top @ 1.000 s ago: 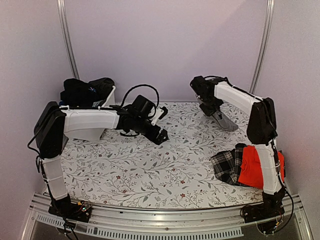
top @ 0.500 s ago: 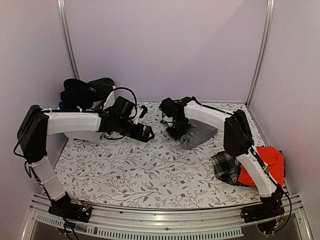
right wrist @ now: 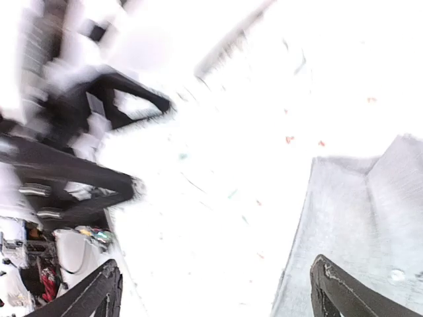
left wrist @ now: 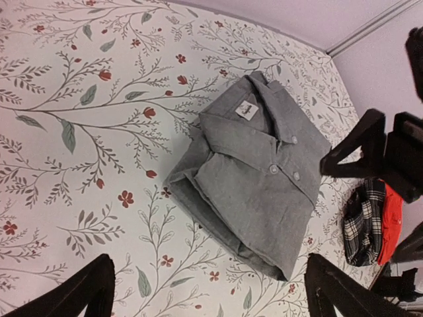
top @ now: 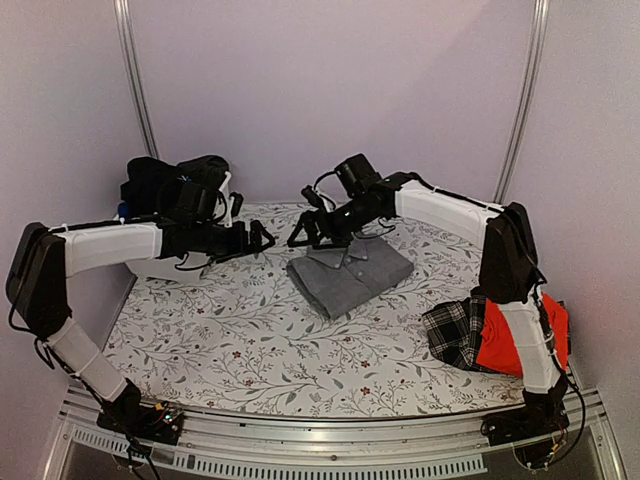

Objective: Fold and stack the mixed laundry pile
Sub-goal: Turn over the square-folded shirt at the center of the board, then adjust the square-folded shirt at the center of the board.

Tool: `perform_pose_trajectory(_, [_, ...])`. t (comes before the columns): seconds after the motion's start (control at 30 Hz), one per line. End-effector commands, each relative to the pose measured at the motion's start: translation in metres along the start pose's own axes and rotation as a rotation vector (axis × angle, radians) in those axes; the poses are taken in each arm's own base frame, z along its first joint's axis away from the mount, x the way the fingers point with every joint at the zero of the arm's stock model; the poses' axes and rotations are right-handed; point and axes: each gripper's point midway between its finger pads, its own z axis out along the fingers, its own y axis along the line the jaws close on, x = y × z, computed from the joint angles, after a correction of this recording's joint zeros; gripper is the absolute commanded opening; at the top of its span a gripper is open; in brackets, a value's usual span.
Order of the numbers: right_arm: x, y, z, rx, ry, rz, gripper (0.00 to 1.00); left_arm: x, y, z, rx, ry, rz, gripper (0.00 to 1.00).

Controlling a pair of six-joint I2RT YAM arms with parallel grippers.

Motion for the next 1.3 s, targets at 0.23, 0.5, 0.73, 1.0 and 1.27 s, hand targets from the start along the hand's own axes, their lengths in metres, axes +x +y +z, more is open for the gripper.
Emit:
perform_pose_trajectory(0.23, [-0.054, -0.09, -0.124, -0.023, -0.28, 0.209, 0.65, 0.02, -0.092, 0.078, 0.256, 0.189, 0.148, 1.0])
perform_pose_trajectory(0.5, [0.008, -0.152, -0.051, 0.018, -0.092, 0.353, 0.51, 0.069, -0.096, 0.132, 0.232, 0.375, 0.177, 0.98])
perform_pose_trajectory(0.73, [0.114, -0.153, -0.018, 0.112, 0.191, 0.378, 0.45, 0.111, -0.039, 0.13, 0.068, 0.49, 0.153, 0.9])
perform_pose_trajectory(1.0, [0.17, -0.023, -0.039, -0.142, 0.258, 0.276, 0.49, 0.116, -0.006, 0.091, 0.041, 0.482, 0.144, 0.89])
perform_pose_trajectory(1.27, [0.116, -0.047, -0.149, 0.074, -0.074, 0.389, 0.57, 0.091, -0.037, 0.048, 0.143, 0.384, 0.114, 0.9])
